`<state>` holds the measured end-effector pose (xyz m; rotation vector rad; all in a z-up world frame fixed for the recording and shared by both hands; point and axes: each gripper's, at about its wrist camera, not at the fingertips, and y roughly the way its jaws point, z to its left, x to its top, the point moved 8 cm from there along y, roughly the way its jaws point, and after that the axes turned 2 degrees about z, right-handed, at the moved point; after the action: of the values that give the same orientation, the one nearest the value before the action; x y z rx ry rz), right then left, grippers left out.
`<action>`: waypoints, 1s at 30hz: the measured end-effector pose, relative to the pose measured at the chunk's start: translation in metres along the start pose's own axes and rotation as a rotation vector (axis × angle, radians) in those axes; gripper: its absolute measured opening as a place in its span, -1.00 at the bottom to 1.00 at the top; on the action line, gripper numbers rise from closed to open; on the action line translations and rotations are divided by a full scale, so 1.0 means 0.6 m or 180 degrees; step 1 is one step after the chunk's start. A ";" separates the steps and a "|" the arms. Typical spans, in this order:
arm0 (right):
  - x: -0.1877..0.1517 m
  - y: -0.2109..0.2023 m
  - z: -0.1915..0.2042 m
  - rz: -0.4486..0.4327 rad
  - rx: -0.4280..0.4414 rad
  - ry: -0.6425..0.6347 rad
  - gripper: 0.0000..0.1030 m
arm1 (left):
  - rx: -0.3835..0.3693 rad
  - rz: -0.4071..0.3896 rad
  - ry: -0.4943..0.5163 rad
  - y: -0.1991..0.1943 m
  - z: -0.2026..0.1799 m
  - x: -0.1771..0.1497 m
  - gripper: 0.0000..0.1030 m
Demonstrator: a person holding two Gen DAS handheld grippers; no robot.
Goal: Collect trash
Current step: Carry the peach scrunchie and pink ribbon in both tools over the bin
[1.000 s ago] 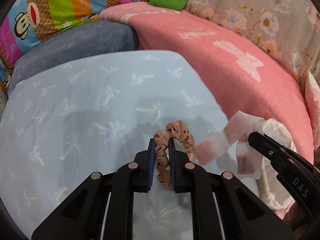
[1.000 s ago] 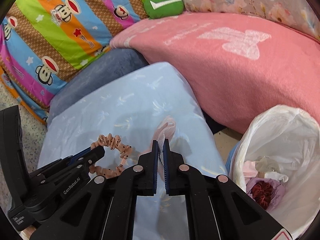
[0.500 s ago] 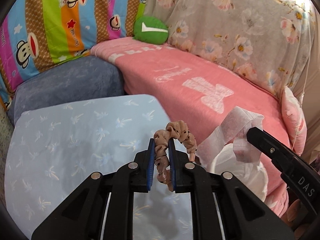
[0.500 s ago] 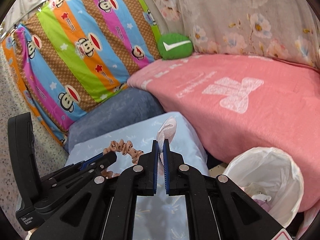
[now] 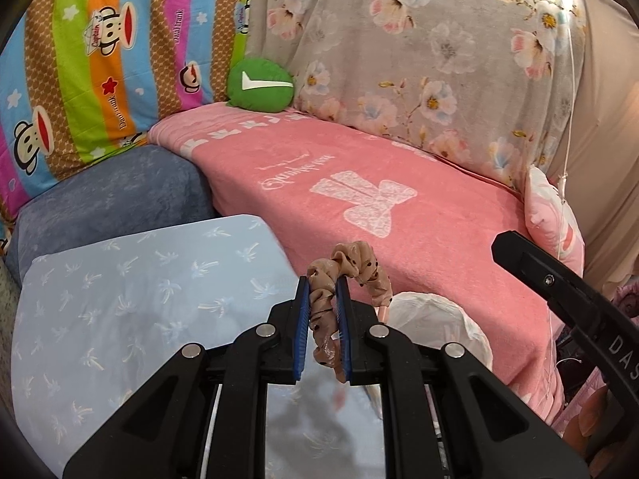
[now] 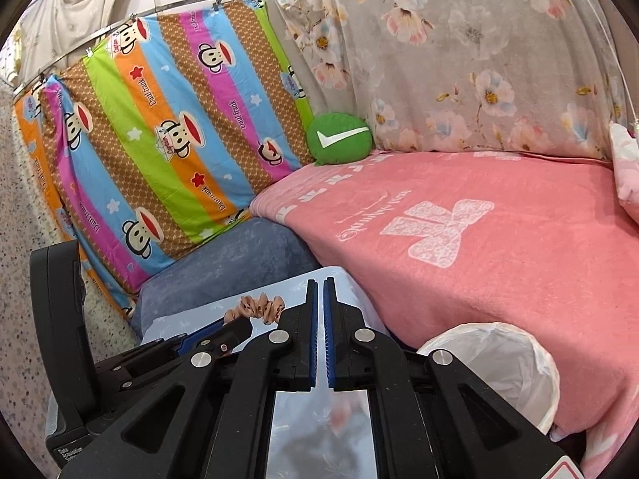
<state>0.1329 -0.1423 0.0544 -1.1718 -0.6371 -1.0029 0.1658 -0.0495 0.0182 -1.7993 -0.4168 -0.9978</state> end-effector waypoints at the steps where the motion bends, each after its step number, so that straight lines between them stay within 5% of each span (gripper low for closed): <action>1: 0.000 -0.006 -0.007 -0.0011 -0.0019 0.0008 -0.95 | -0.0007 -0.0004 0.0021 -0.001 -0.008 -0.001 -0.74; 15: -0.072 -0.002 -0.111 0.0233 -0.0293 0.0226 -0.95 | -0.0010 0.0276 0.0078 0.035 -0.035 -0.053 -0.74; 30: -0.103 -0.022 -0.198 0.0310 -0.0585 0.0349 -0.90 | -0.0377 0.0581 0.0362 0.112 -0.163 -0.082 -0.67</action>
<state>0.0837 -0.2373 -0.0269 -1.2863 -0.4035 -1.0513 0.1379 -0.1581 -0.0447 -1.8386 -0.1228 -1.0073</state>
